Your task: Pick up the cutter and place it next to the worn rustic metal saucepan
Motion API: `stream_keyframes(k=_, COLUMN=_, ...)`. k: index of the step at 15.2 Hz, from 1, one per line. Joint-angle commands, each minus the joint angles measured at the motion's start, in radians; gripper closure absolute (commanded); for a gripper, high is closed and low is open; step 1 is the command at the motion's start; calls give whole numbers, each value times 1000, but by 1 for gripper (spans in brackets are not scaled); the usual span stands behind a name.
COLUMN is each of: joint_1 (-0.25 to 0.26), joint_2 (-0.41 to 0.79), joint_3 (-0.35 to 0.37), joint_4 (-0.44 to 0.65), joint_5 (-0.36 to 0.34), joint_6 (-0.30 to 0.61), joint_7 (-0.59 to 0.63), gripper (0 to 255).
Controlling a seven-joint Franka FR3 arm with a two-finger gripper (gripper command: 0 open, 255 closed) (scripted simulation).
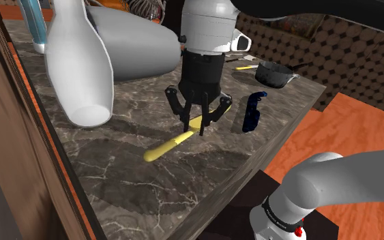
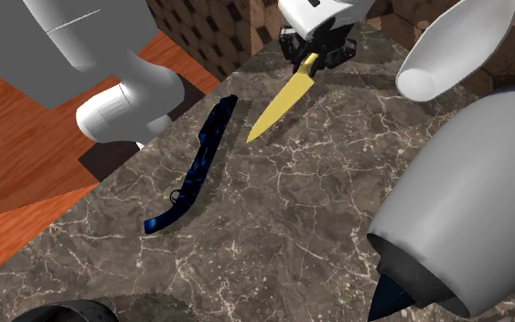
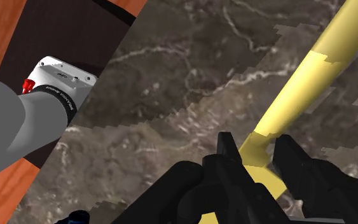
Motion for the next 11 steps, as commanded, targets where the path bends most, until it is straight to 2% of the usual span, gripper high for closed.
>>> stream_keyframes(k=1, joint_1=-3, joint_2=10, joint_3=-3, joint_4=37, joint_5=-5, joint_6=-27, joint_7=9, gripper=255)
stream_keyframes(k=11, joint_1=-23, joint_2=69, joint_3=-12, joint_4=212, joint_5=-32, joint_6=-146, joint_7=45, gripper=255)
